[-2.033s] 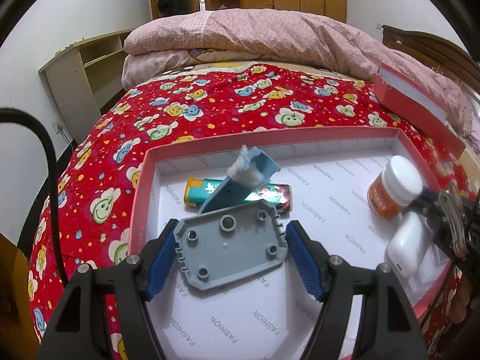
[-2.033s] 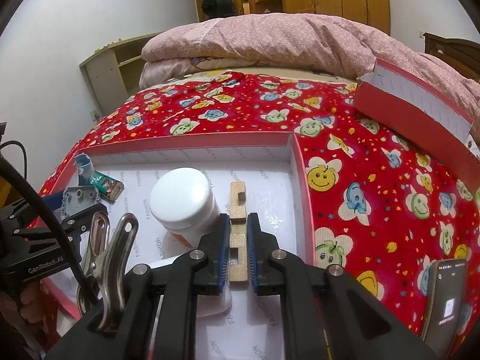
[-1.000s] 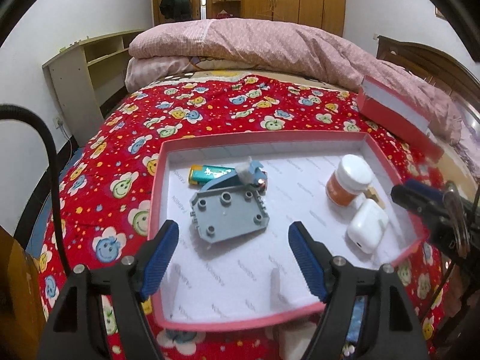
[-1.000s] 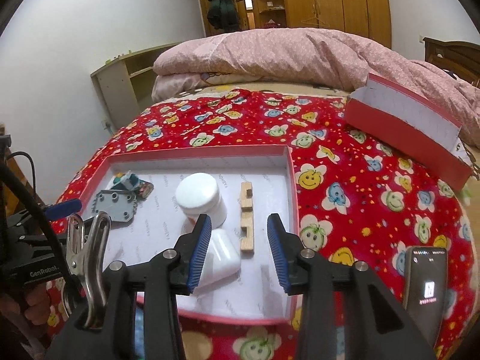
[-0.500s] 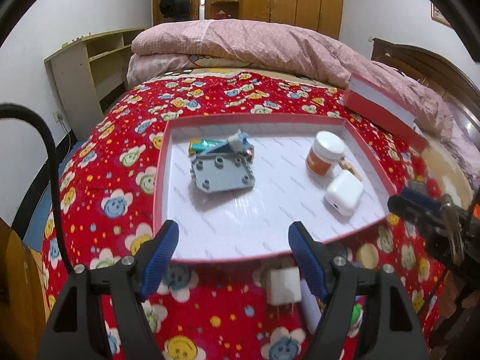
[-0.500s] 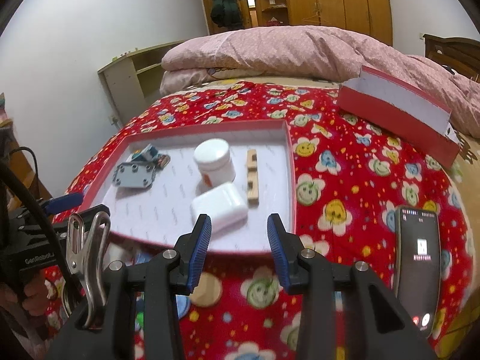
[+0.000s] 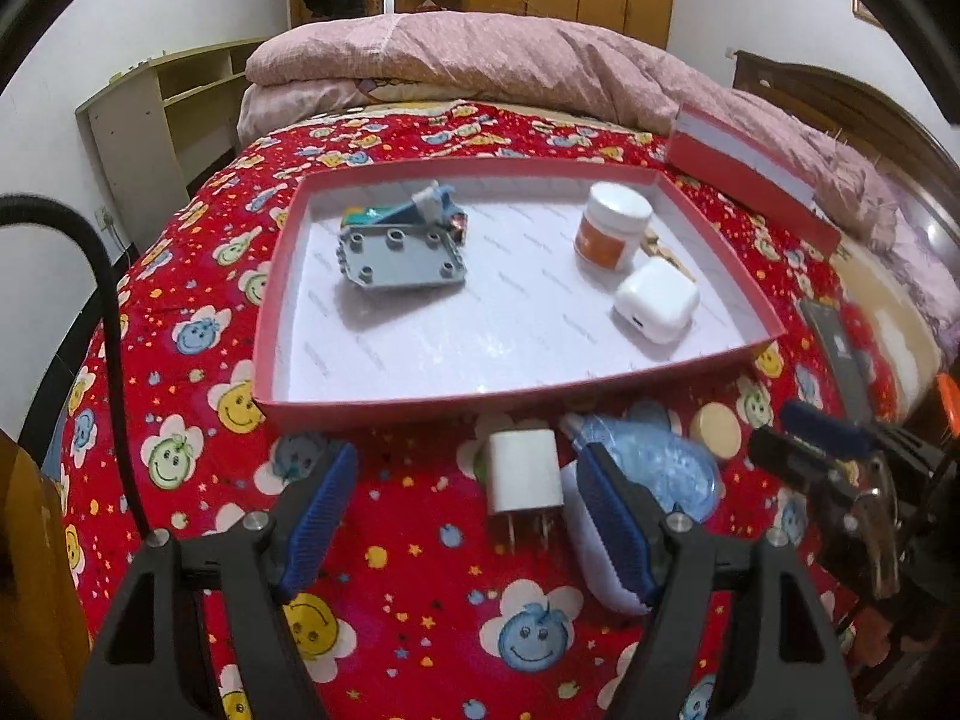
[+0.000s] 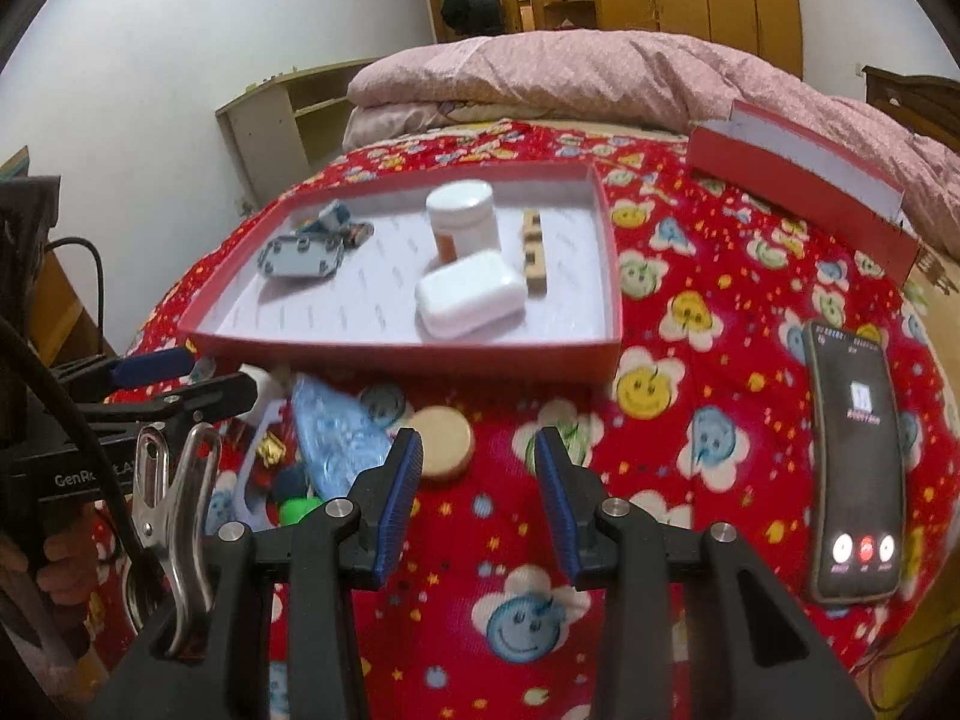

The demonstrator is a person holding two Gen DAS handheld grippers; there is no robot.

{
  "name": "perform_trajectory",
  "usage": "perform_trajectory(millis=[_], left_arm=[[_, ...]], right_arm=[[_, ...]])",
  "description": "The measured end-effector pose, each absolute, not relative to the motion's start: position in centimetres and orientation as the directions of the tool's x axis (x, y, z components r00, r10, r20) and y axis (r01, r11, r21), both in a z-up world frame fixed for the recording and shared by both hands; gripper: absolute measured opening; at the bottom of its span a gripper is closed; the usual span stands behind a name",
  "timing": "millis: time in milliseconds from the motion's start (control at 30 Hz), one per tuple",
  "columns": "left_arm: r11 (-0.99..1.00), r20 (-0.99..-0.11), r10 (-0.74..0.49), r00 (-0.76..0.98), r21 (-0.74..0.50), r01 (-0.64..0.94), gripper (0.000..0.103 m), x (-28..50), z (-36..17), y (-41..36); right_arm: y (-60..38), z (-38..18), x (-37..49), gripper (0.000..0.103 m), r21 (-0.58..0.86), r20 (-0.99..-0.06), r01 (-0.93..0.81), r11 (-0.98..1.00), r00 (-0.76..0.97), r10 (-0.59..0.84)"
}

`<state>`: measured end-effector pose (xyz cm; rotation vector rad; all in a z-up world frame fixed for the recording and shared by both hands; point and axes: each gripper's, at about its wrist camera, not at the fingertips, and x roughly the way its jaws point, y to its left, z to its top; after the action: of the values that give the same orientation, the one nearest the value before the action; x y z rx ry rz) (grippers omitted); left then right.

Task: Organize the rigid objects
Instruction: 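Move left gripper to the white charger plug while right gripper approaches the round wooden disc, then grasp the white charger plug with left gripper while right gripper grasps the round wooden disc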

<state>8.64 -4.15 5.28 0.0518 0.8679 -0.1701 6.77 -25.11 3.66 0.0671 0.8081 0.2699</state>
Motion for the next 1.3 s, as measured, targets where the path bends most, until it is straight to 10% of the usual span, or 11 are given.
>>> perform_trajectory(millis=[300, 767, 1300], left_arm=[[0.990, -0.764, -0.049, 0.643, 0.047, 0.131, 0.075, 8.6, 4.0, -4.1], [0.983, -0.758, -0.081, 0.647, 0.045, 0.177, 0.033, 8.7, 2.9, -5.6], [0.986, -0.758, -0.104, 0.644, 0.004, 0.164, 0.026, 8.6, 3.1, -4.7]], right_arm=[[-25.4, 2.3, 6.7, 0.040, 0.179, -0.705, -0.208, 0.962, 0.654, 0.273], [-25.8, 1.7, 6.7, 0.041, 0.198, -0.700, -0.204, 0.959, 0.655, 0.284], [-24.6, 1.8, 7.4, 0.054, 0.176, -0.693, -0.262, 0.949, 0.651, 0.308]])
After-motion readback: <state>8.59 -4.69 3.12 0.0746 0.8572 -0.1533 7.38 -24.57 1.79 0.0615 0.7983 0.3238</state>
